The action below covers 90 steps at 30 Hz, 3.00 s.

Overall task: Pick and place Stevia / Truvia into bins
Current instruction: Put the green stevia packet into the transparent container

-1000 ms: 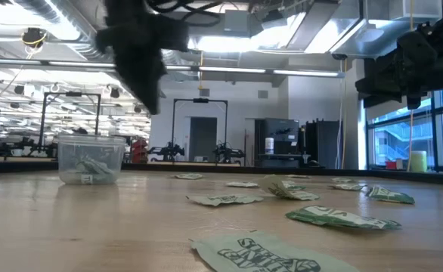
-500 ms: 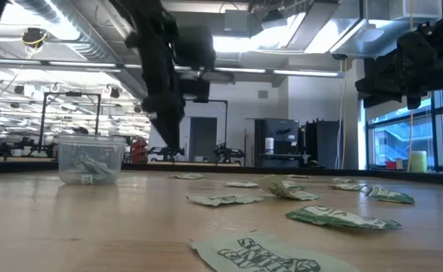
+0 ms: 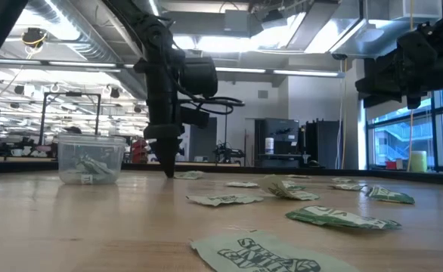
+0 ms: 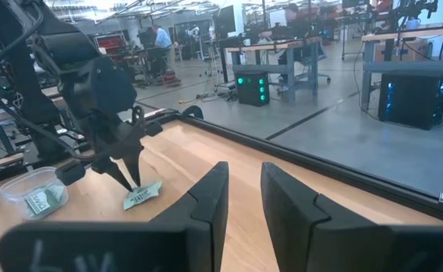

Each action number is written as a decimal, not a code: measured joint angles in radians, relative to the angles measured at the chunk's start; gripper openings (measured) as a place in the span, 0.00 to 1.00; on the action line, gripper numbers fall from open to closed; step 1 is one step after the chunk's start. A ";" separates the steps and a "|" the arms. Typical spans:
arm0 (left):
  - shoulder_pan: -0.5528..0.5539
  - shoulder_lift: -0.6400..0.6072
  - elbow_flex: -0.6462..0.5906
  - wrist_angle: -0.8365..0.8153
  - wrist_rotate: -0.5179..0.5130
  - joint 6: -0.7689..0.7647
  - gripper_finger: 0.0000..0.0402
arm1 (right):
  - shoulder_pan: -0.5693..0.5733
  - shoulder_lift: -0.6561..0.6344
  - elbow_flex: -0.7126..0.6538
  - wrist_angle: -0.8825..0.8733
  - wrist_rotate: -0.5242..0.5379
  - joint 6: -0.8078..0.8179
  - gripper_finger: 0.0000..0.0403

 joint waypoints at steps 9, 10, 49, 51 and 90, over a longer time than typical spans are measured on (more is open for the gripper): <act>0.001 -0.002 0.000 -0.001 0.008 0.025 0.16 | 0.000 0.000 0.000 0.000 0.000 -0.019 0.21; 0.001 -0.004 0.000 -0.002 0.009 0.026 0.16 | 0.000 0.000 0.000 0.000 0.000 -0.019 0.21; 0.003 -0.015 -0.038 0.065 0.027 0.024 0.10 | 0.000 0.000 0.000 0.000 0.000 -0.018 0.21; 0.003 -0.015 -0.038 0.064 0.026 0.025 0.08 | 0.000 0.000 0.000 0.000 0.000 -0.018 0.21; -0.381 -0.419 -0.042 -0.354 0.099 -0.383 0.01 | 0.000 0.000 0.000 0.000 0.000 -0.014 0.21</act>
